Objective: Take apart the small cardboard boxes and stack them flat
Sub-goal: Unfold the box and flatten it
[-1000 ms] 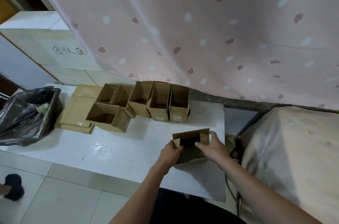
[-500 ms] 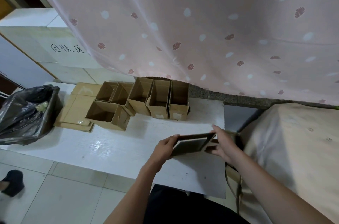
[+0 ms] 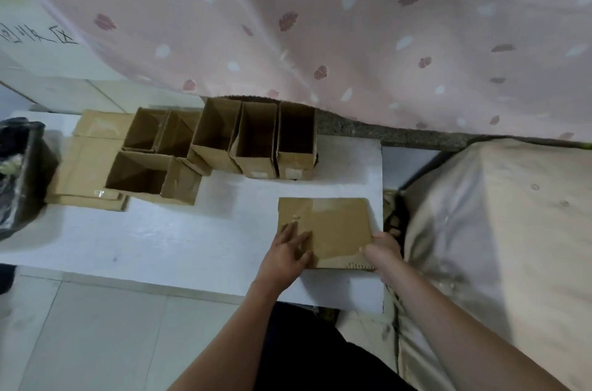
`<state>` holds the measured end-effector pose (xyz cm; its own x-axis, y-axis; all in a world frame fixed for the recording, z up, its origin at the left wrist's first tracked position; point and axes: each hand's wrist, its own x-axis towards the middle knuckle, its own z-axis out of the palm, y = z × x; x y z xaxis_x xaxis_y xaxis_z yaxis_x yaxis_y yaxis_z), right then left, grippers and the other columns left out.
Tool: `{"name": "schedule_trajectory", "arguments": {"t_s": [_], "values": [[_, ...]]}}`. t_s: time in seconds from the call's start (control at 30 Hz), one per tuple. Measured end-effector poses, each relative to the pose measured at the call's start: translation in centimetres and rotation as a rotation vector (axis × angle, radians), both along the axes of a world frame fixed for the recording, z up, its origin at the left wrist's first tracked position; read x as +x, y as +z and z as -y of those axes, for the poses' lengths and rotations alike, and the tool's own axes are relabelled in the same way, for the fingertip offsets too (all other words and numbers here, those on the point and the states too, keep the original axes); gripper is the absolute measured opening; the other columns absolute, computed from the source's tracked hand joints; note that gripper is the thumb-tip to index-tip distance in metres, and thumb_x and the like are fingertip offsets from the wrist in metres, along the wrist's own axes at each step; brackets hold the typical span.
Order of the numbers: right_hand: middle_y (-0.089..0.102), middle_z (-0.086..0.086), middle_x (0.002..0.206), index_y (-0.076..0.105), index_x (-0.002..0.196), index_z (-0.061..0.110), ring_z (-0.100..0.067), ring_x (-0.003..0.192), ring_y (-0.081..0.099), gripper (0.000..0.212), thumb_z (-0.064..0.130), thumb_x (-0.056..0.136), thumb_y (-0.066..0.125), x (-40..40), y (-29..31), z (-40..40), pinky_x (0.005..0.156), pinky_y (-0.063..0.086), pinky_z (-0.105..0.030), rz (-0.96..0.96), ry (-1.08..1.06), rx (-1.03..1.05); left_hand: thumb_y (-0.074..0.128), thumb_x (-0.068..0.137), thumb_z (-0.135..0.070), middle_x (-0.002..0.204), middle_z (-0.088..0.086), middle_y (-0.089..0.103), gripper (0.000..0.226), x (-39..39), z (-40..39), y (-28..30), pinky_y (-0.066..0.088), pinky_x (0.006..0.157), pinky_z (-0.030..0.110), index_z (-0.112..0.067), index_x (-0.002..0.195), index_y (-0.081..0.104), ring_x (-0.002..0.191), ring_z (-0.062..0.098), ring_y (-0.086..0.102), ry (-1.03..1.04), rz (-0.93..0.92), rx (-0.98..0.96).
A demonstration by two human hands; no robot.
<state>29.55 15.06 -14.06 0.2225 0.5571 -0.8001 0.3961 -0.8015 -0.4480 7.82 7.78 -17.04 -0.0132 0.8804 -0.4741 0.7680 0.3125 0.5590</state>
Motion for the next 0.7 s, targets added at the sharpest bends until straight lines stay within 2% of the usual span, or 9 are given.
{"name": "schedule_trajectory", "arguments": {"t_s": [0.07,0.13,0.23,0.3,0.37,0.47,0.57,0.63,0.7], "values": [[0.062,-0.007,0.107,0.058,0.116,0.008,-0.015,0.076,0.054,0.028,0.003,0.088,0.057,-0.3,-1.1,0.8,0.057,0.041,-0.024,0.051,0.038,-0.008,0.056,0.096,-0.043,0.168,-0.006,0.005,0.062,0.3,0.7,-1.8,0.029,0.12,0.037,-0.036,0.154,0.034,0.153,0.014,0.002,-0.025,-0.03,-0.015],[0.059,-0.006,0.102,0.054,0.114,0.009,-0.011,0.073,0.05,0.023,0.006,0.091,0.053,-0.5,-2.1,1.4,0.054,0.038,-0.025,0.087,0.059,-0.013,0.058,0.095,-0.041,0.168,-0.005,-0.003,0.069,0.6,1.5,-3.3,0.024,0.122,0.041,-0.039,0.156,0.025,0.154,0.017,-0.001,-0.041,-0.065,-0.033],[0.056,-0.007,0.103,0.049,0.12,0.007,-0.023,0.086,0.056,0.025,0.01,0.095,0.05,-1.1,-3.0,1.6,0.071,0.047,-0.035,0.166,0.156,-0.027,0.056,0.095,-0.044,0.168,-0.001,-0.008,0.075,1.1,2.0,-4.8,0.005,0.126,0.042,-0.042,0.158,0.014,0.154,0.02,-0.007,-0.096,-0.185,-0.01],[0.054,-0.015,0.119,0.042,0.129,0.005,-0.034,0.106,0.055,0.036,0.009,0.094,0.051,-1.8,-3.5,2.1,0.082,0.048,-0.04,0.369,0.335,-0.018,0.052,0.095,-0.045,0.168,0.002,-0.007,0.074,1.5,1.9,-5.3,-0.006,0.125,0.041,-0.044,0.157,0.012,0.154,0.02,-0.01,-0.104,-0.262,0.018],[0.04,-0.022,0.139,0.036,0.141,0.004,-0.039,0.128,0.039,0.051,0.008,0.092,0.051,-2.7,-3.9,2.9,0.103,0.038,-0.045,0.642,0.557,0.131,0.051,0.097,-0.043,0.167,0.007,0.005,0.064,2.0,1.5,-5.4,-0.004,0.124,0.043,-0.043,0.155,0.025,0.154,0.022,-0.002,-0.069,-0.29,0.048],[0.025,-0.028,0.154,0.031,0.151,0.005,-0.043,0.145,0.021,0.066,0.012,0.089,0.052,-3.8,-5.1,3.4,0.12,0.018,-0.052,0.67,0.893,0.471,0.051,0.098,-0.039,0.161,0.014,0.022,0.05,3.0,0.4,-5.3,0.008,0.122,0.05,-0.03,0.146,0.041,0.151,0.032,0.013,-0.007,-0.331,0.093],[0.015,-0.022,0.162,0.026,0.156,0.012,-0.035,0.152,0.011,0.071,0.029,0.093,0.054,-4.0,-7.4,1.9,0.122,0.011,-0.054,0.591,0.992,0.556,0.045,0.099,-0.042,0.166,0.016,0.013,0.067,3.9,-1.5,-6.2,0.004,0.124,0.051,-0.023,0.158,0.02,0.154,0.034,0.005,-0.04,-0.371,0.144],[0.008,-0.018,0.164,0.019,0.158,0.017,-0.031,0.153,0.006,0.066,0.039,0.1,0.041,-3.6,-8.8,1.4,0.121,0.013,-0.054,0.614,1.029,0.56,0.027,0.102,-0.047,0.168,0.005,-0.011,0.069,4.1,-2.1,-7.2,-0.003,0.125,0.049,-0.028,0.161,-0.003,0.154,0.026,-0.015,-0.11,-0.382,0.147],[0.004,-0.017,0.165,0.013,0.159,0.019,-0.03,0.153,0.003,0.065,0.046,0.101,0.026,-3.1,-9.9,1.6,0.121,0.014,-0.055,0.641,1.06,0.571,0.021,0.105,-0.046,0.167,0.002,-0.014,0.064,4.1,-2.0,-8.1,0.003,0.125,0.051,-0.028,0.16,-0.005,0.154,0.023,-0.015,-0.128,-0.405,0.17]]}}
